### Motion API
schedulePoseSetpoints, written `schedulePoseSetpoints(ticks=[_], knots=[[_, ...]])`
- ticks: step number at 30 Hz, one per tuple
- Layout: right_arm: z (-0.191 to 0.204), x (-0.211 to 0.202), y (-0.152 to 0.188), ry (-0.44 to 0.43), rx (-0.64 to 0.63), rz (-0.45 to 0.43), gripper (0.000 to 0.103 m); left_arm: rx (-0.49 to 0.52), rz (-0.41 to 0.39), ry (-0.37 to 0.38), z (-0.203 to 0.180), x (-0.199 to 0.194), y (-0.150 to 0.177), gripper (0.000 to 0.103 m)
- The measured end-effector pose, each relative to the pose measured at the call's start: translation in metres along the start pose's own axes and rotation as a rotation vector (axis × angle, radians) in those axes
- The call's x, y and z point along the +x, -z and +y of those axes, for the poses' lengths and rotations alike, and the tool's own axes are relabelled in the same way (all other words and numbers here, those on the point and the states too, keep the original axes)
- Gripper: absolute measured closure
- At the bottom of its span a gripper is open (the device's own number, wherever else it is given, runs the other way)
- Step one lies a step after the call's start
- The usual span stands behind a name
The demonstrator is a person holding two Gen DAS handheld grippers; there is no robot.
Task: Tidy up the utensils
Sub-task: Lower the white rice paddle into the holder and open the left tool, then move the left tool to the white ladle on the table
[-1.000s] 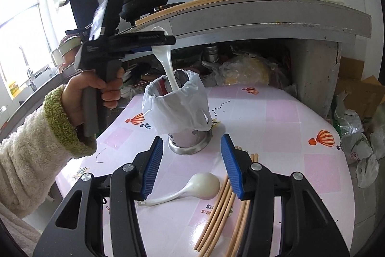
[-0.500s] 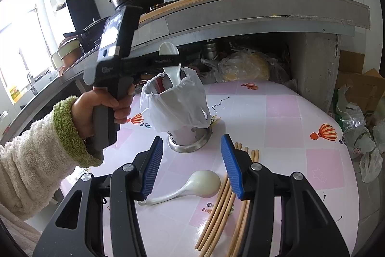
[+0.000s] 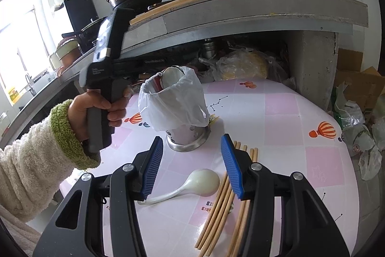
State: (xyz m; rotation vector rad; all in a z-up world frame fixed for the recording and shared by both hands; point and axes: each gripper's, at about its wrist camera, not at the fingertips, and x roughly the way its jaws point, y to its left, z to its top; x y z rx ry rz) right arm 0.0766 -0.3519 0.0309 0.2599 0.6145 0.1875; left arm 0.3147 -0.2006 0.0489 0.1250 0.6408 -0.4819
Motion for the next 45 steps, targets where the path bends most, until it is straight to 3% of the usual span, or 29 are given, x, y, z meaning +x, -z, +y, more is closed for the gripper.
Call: schedulePoseSetpoints(ticks=[3,9,20,25,29,36,39,45], knots=[[-0.002,0.000,0.002,0.010,0.004,0.004,0.054,-0.038,-0.036,0.019,0.009,-0.018,-0.002,0.026],[-0.007,0.001,0.016,0.066,0.006,0.038,0.040,-0.070,-0.096,0.033,0.023,-0.060,0.008,0.023],[-0.025,0.010,0.053,0.172,0.062,0.137,0.036,-0.064,-0.079,0.111,0.027,-0.129,0.089,0.019],[-0.026,0.014,0.067,0.188,0.103,0.171,0.036,-0.054,0.022,0.166,0.018,-0.119,0.133,0.019],[-0.026,0.016,0.074,0.183,0.120,0.179,0.036,0.002,0.135,0.164,-0.002,-0.093,0.163,0.019],[-0.031,0.018,0.081,0.175,0.139,0.203,0.036,0.098,0.249,0.188,-0.039,-0.050,0.192,0.020],[-0.034,0.018,0.083,0.170,0.148,0.204,0.036,0.113,0.296,0.191,-0.048,-0.035,0.201,0.033],[-0.043,0.019,0.086,0.158,0.179,0.210,0.036,0.258,0.331,0.163,-0.081,-0.014,0.206,0.045]])
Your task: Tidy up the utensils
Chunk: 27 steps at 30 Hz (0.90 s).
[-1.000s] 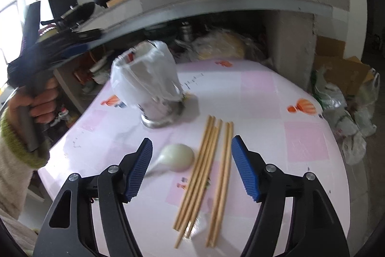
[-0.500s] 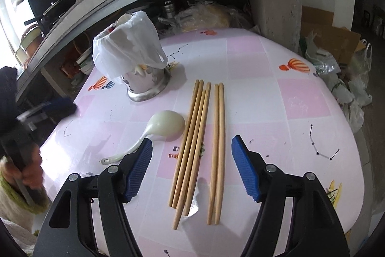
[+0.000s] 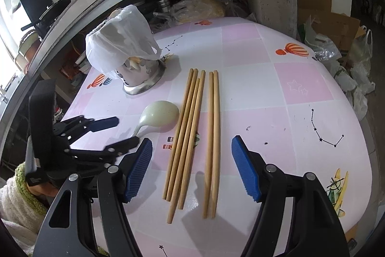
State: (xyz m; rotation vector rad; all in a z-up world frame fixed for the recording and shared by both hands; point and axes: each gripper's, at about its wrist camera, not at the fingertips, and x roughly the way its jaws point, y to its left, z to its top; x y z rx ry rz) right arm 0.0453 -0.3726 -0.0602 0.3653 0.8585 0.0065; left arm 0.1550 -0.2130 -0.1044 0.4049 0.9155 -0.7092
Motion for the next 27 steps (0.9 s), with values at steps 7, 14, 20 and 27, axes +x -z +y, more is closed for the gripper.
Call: schedulePoseSetpoints(ticks=[7,14,20,27], knots=[[-0.004,0.002,0.002,-0.007,0.008,0.002,0.036,0.036,0.062,-0.021,-0.011,0.021,-0.006,0.069],[-0.008,0.002,0.002,-0.017,0.025,0.005,0.036,0.005,0.067,-0.031,-0.005,0.020,-0.005,0.092],[-0.007,0.001,0.003,-0.020,0.018,0.004,0.036,-0.055,0.074,-0.055,0.009,0.015,0.001,0.096],[-0.003,0.001,0.003,-0.024,0.009,0.007,0.036,-0.163,0.106,-0.106,0.034,0.000,0.022,0.096]])
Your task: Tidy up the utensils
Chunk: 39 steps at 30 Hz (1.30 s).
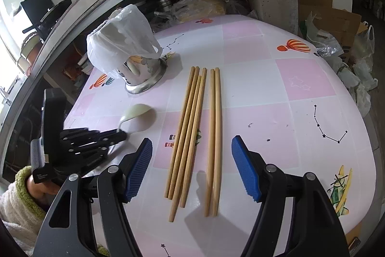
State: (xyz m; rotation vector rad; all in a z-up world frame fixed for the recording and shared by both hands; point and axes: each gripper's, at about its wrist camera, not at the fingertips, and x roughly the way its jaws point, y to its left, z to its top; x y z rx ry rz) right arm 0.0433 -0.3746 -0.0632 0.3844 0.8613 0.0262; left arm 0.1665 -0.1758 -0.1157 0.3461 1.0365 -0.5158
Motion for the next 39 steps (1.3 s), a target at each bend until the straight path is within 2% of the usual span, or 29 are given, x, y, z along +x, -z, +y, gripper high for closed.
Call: schedulePoseSetpoints(ticks=[8,11,12,14,16,18,19,22,26,30,34,39], knots=[[0.011,0.004,0.001,-0.017,-0.023,0.013,0.036,-0.103,0.028,-0.058,0.032,-0.019,0.027,0.095],[0.014,0.006,0.001,-0.020,-0.029,0.016,0.036,-0.104,0.018,-0.071,0.034,-0.024,0.034,0.095],[0.015,0.006,0.002,-0.022,-0.031,0.017,0.036,-0.103,0.011,-0.072,0.034,-0.026,0.037,0.092],[0.017,0.006,0.002,-0.021,-0.035,0.018,0.036,-0.110,-0.015,-0.069,0.037,-0.033,0.040,0.077],[0.018,0.006,0.002,-0.022,-0.037,0.018,0.036,-0.120,-0.053,-0.063,0.037,-0.038,0.037,0.051],[0.019,0.005,0.002,-0.021,-0.037,0.018,0.036,-0.132,-0.100,-0.060,0.040,-0.047,0.036,0.036],[0.019,0.005,0.002,-0.020,-0.036,0.017,0.036,-0.137,-0.115,-0.053,0.041,-0.048,0.034,0.030],[0.019,0.005,0.003,-0.021,-0.036,0.018,0.036,-0.172,-0.142,-0.016,0.049,-0.054,0.034,0.020],[0.020,0.005,0.003,-0.021,-0.041,0.019,0.036,-0.244,-0.166,0.033,0.064,-0.057,0.037,0.019],[0.021,0.005,0.003,-0.021,-0.042,0.020,0.036,-0.333,-0.195,0.126,0.079,-0.058,0.042,0.013],[0.021,0.005,0.003,-0.021,-0.042,0.020,0.036,-0.432,-0.197,0.231,0.089,-0.058,0.043,0.013],[0.023,0.005,0.003,-0.022,-0.045,0.019,0.036,-0.478,-0.215,0.264,0.092,-0.064,0.043,0.010]])
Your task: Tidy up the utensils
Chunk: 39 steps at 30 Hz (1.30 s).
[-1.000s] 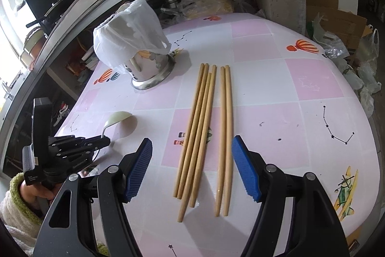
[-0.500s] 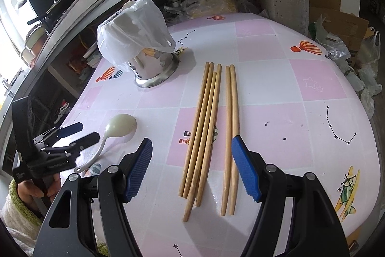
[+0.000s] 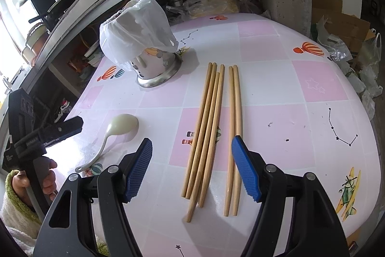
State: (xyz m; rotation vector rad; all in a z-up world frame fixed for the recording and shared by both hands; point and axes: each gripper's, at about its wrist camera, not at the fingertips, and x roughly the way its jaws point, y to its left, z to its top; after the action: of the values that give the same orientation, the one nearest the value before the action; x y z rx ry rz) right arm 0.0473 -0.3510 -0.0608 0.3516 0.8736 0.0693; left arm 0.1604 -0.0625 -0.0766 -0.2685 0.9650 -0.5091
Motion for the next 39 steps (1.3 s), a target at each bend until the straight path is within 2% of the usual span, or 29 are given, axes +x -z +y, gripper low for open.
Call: schedulePoseSetpoints(ticks=[6,9,12,20,25,27,35,39], knots=[[0.000,0.000,0.000,0.000,0.003,0.001,0.036,-0.009,-0.005,0.071,0.001,-0.005,-0.004,0.008],[0.000,0.000,-0.001,0.000,0.003,0.001,0.036,-0.019,-0.014,0.044,0.003,-0.005,-0.006,0.008],[0.001,0.001,0.000,0.000,0.000,0.002,0.036,-0.013,-0.030,0.048,0.005,-0.008,-0.007,0.008],[0.003,0.007,0.000,-0.004,-0.003,0.015,0.036,0.109,-0.080,0.055,-0.003,-0.010,-0.005,0.008],[0.004,0.008,0.000,-0.005,-0.003,0.017,0.036,0.242,-0.100,0.003,-0.016,-0.007,0.000,0.008],[0.004,0.009,0.000,-0.005,-0.003,0.019,0.036,0.262,-0.103,0.010,-0.018,-0.007,0.000,0.008],[0.005,0.010,0.000,-0.005,-0.003,0.020,0.036,0.207,-0.020,0.106,-0.013,0.001,-0.002,0.008],[0.005,0.010,0.000,-0.006,-0.003,0.021,0.036,0.213,-0.011,0.112,-0.015,0.000,0.000,0.008]])
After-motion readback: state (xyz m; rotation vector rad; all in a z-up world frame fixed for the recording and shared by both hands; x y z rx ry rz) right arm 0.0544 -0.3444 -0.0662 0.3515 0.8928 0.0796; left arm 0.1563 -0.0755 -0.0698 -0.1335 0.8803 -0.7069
